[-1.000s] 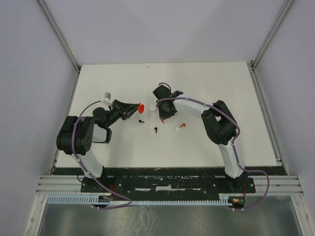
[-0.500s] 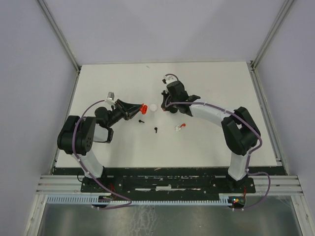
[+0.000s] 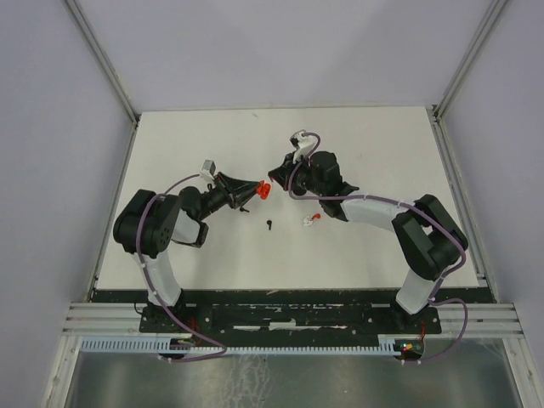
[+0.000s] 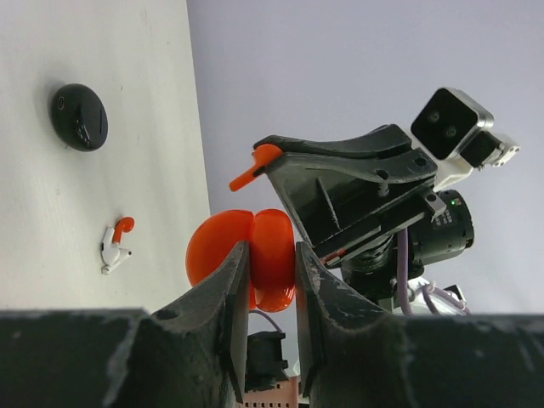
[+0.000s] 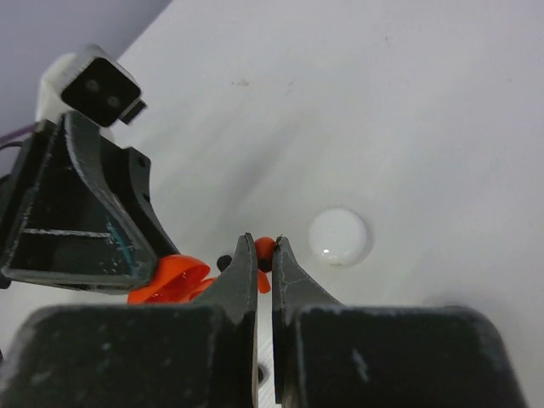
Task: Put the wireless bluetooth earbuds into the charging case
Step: Pick up the earbud from the center of the board, then place the earbud in the charging case.
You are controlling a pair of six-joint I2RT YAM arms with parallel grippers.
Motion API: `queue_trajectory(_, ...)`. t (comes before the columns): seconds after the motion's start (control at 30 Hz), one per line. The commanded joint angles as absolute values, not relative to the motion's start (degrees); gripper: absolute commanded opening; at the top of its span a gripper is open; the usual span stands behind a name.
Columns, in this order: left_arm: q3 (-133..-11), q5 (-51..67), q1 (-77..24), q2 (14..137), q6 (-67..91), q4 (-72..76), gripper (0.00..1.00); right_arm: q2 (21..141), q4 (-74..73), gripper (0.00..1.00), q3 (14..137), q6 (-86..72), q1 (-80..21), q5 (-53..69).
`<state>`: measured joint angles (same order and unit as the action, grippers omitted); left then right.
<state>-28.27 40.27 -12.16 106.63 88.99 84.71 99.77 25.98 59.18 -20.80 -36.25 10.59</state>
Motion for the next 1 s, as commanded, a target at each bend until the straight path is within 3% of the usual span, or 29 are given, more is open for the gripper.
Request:
queue_trajectory(0.0,-28.77,38.32,-12.61,108.01,94.59,93.51,0.03,97.18,49.27,0.02,54.40,-22.54,-36.22,11.99)
queue_trajectory(0.17,-28.51,37.69,-12.58,108.28,94.92,93.66,0.03,97.39,52.21,0.02,53.01,-22.75,-36.16,12.25)
queue_trajectory(0.43,-27.92,36.79,-12.57,109.71,97.12,97.43,0.03,102.49,72.90,0.02,48.39,-25.66,-36.16,14.78)
queue_trajectory(0.97,-29.49,36.55,-12.57,109.67,102.03,99.13,0.03,102.97,72.31,0.02,45.25,-25.01,-36.21,17.58)
